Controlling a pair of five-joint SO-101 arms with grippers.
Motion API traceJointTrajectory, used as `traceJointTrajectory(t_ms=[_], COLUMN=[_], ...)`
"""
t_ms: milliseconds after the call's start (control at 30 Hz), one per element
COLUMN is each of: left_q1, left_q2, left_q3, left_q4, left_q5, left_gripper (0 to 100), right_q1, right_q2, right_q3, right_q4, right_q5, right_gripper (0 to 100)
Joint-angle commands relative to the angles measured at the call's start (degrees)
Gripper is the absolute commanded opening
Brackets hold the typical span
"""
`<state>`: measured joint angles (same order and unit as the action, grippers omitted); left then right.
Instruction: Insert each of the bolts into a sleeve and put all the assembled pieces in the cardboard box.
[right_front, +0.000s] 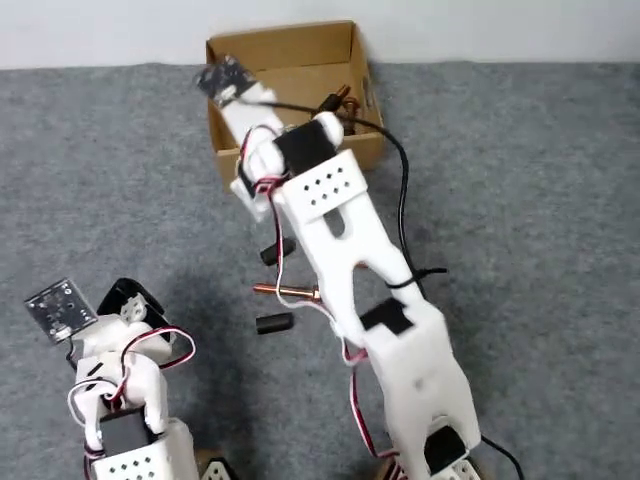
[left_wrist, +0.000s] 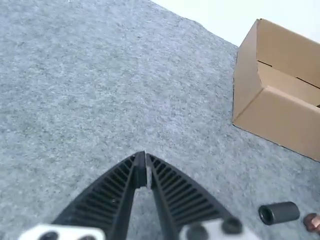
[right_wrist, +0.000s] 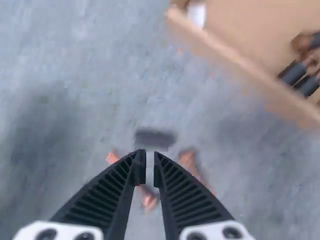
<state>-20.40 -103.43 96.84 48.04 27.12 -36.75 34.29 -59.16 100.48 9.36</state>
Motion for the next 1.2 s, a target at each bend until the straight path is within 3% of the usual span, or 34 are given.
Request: traceJointTrajectory(t_ms=[0,133,333,700,1167], left_q1=[-0.3,-0.3,0.0,0.1,0.1], left_q2=[0.1,0.1,0.1,0.1,0.1], left_q3=[-0.4,-0.4,-0.4,-0.4,-0.4], left_q4=[-1.6,-1.6,-1.6,-1.4,-1.3], left_q5=[0.4,0.4,0.4,0.4,0.4], left_gripper=[0,0,0,0,0], right_q1=[-3.3,-7.3,-8.5,-12.6,-12.8], right_q2=[-13.1,-19.6,-20.1,-19.7,-3.6], right_q3=[21.1,35.6,47.7,59.9,50.7], right_q4=[2.3,1.0,-5.8,-23.4,-24.3], right_q5=[0.5,1.7,7.7,14.8,15.5], right_gripper=[0.9,2.0,21.0,16.5,15.9])
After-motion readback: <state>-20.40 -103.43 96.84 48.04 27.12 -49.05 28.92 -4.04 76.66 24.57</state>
